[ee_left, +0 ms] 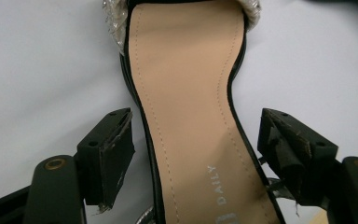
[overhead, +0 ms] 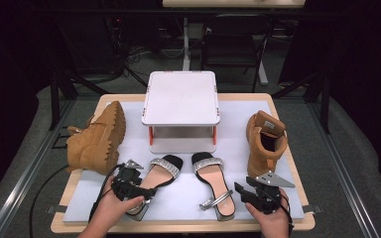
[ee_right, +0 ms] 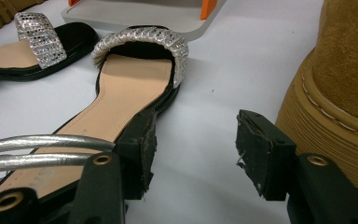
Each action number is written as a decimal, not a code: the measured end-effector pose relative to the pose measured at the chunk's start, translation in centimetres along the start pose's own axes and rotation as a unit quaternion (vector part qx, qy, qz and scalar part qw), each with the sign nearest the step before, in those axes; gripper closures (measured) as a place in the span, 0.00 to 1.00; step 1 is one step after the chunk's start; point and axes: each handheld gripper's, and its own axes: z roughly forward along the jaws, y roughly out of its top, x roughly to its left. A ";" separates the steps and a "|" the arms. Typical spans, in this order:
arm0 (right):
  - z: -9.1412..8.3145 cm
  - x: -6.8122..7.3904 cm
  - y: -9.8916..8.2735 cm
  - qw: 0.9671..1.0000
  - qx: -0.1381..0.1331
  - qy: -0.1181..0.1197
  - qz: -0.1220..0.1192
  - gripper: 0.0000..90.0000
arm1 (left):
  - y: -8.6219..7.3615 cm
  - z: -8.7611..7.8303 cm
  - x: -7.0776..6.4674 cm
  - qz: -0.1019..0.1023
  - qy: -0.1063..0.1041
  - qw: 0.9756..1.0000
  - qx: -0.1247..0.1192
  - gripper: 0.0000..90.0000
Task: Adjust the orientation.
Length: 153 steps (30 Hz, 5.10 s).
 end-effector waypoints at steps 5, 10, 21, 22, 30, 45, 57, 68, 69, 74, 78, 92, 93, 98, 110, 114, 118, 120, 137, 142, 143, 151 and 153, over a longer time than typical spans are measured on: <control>0.0 0.0 0.0 1.000 0.001 0.001 0.000 0.53 | 0.1 0.5 0.0 -0.003 0.000 1.000 0.010 0.34; 0.0 0.0 0.0 1.000 0.001 0.001 0.000 0.53 | 0.3 0.7 -0.1 -0.005 0.001 1.000 0.018 0.38; 0.1 0.1 0.0 1.000 0.002 0.002 -0.001 0.53 | 1.0 0.8 -0.7 -0.002 0.028 0.999 0.041 0.40; 0.1 0.2 0.0 1.000 0.002 0.002 -0.001 0.53 | 1.0 0.9 -0.7 -0.003 0.029 0.999 0.040 0.40; 0.1 0.1 0.0 1.000 0.001 0.002 0.000 0.52 | 1.1 1.0 -0.6 -0.008 0.028 0.999 0.043 0.40; 0.1 0.1 0.0 1.000 0.001 0.002 0.001 0.52 | 1.2 0.9 -0.1 -0.009 0.033 0.999 0.040 0.45; 0.0 0.2 0.1 1.000 -0.001 0.003 0.000 0.52 | 0.8 0.4 1.2 -0.037 0.047 0.998 0.034 0.46; -0.7 0.7 0.6 0.999 -0.013 -0.028 0.017 0.42 | 0.6 0.3 1.6 -0.032 0.044 0.998 0.025 0.44; -0.8 0.7 0.7 0.999 -0.014 -0.028 0.019 0.43 | 0.6 0.3 1.6 -0.031 0.044 0.998 0.024 0.44; -1.0 1.3 0.9 1.000 -0.005 -0.006 0.012 0.45 | 0.4 0.3 1.7 -0.027 0.037 0.999 0.019 0.43; -0.9 2.6 1.7 1.000 0.009 -0.019 -0.011 0.46 | 0.4 0.3 1.9 -0.026 0.032 0.999 0.020 0.43; 1.5 5.7 4.8 0.996 0.081 -0.036 -0.025 0.37 | 0.5 0.3 2.0 -0.025 0.025 0.999 0.023 0.42; 1.7 5.9 5.0 0.996 0.079 -0.036 -0.028 0.35 | 0.5 0.3 2.0 -0.026 0.025 0.999 0.023 0.42; 3.0 6.5 5.8 0.995 0.093 -0.030 -0.022 0.30 | 0.5 0.3 2.0 -0.026 0.025 0.999 0.023 0.42; 5.8 7.3 5.2 0.981 0.189 -0.035 0.000 0.30 | 0.5 0.3 2.0 -0.025 0.025 0.999 0.022 0.42; 6.1 7.2 4.9 0.977 0.208 -0.040 0.010 0.31 | 0.5 0.3 2.0 -0.025 0.026 0.999 0.022 0.42; 6.3 7.0 4.7 0.975 0.219 -0.041 0.018 0.33 | 0.5 0.3 2.0 -0.024 0.026 0.999 0.023 0.42; 6.3 6.9 4.7 0.975 0.217 -0.038 0.020 0.34 | 0.5 0.3 2.0 -0.025 0.026 0.999 0.023 0.42; 6.0 6.5 4.4 0.978 0.202 -0.037 0.022 0.40 | 0.5 0.3 2.0 -0.027 0.028 0.999 0.021 0.42; 5.7 6.3 4.4 0.980 0.196 -0.040 0.014 0.43 | 0.5 0.3 2.0 -0.026 0.028 0.999 0.020 0.43; 5.5 6.2 4.3 0.980 0.192 -0.042 0.008 0.45 | 0.5 0.3 1.9 -0.026 0.029 0.999 0.021 0.43; 5.8 6.8 4.3 0.983 0.182 -0.030 -0.015 0.47 | 0.5 0.3 1.8 -0.030 0.036 0.999 0.017 0.44; 5.9 7.0 4.3 0.983 0.182 -0.027 -0.017 0.47 | 0.5 0.3 1.8 -0.028 0.037 0.999 0.018 0.44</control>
